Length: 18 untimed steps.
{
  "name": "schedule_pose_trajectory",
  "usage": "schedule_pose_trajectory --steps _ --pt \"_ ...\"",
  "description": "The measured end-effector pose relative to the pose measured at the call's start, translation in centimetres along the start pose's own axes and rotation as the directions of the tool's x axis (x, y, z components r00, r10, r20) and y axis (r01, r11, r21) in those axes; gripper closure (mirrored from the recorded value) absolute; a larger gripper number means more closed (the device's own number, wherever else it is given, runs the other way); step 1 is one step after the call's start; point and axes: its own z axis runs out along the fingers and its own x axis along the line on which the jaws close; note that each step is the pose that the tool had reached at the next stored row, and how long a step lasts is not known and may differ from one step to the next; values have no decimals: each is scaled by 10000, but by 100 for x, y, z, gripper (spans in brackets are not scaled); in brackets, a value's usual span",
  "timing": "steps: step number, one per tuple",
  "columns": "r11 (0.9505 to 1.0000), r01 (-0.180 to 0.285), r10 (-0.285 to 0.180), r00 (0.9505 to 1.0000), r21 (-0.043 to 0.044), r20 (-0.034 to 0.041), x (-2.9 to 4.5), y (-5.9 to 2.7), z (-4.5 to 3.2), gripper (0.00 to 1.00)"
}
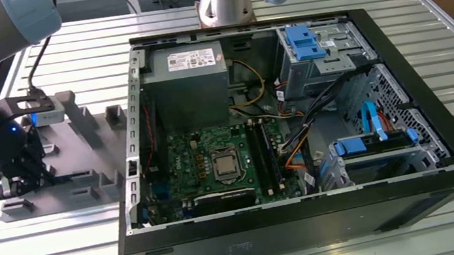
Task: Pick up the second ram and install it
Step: 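Pick up the second ram and move it above second insertion slot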
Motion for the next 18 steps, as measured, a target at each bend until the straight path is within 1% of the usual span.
schedule_pose_trajectory --steps 9,18 --pt "10000 1 -1 10000 6 2 0 -1 -13 86" --pt "10000 1 -1 10000 1 0 -1 -1 -72 86"
